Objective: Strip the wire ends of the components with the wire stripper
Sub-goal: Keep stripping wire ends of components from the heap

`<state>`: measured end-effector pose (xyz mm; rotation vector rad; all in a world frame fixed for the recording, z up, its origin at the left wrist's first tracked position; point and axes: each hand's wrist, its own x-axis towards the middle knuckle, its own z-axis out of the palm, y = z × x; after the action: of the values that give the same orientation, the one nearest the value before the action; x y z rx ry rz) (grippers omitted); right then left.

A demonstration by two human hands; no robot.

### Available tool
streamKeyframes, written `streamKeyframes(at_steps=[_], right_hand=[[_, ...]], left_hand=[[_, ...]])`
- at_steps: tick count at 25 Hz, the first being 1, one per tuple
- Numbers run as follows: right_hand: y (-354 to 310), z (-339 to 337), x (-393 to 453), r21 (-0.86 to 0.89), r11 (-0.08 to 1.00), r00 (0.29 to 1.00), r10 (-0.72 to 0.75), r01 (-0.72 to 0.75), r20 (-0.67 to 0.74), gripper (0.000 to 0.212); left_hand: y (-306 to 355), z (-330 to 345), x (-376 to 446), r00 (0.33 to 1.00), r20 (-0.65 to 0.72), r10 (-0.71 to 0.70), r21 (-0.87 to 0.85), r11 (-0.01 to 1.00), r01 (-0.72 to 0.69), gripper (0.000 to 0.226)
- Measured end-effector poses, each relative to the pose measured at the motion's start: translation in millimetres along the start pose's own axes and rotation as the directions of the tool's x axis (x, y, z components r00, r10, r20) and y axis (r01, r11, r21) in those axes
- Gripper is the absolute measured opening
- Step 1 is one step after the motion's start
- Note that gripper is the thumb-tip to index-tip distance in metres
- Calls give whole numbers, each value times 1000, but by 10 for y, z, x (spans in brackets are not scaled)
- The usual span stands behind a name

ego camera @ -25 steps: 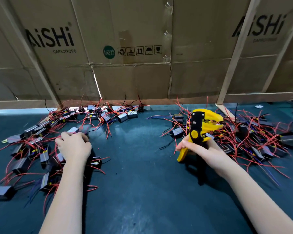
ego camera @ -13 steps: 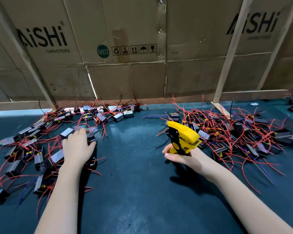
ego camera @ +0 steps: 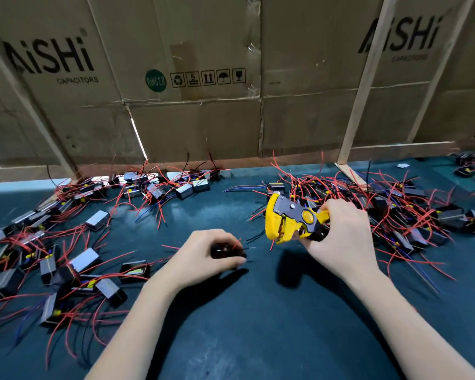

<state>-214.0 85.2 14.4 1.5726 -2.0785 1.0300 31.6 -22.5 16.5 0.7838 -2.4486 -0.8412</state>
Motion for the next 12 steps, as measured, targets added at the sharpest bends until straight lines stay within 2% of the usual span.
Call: streamKeyframes(at_steps=[3,8,12], right_hand=[[103,30,4,-127,992,1000,9,-10,-9,49],[67,142,4,-264,962,997,69,-71,-16,54],[-16,214,45,-362,929,996,85,-76,9,57]], left_hand=[[-8,4,20,998,10,-57,-101,993,58,5],[-63,6,40,991,-66,-115,-132,986,106,5],[-29,125,53,993,-12,-117,-249,962,111,6]])
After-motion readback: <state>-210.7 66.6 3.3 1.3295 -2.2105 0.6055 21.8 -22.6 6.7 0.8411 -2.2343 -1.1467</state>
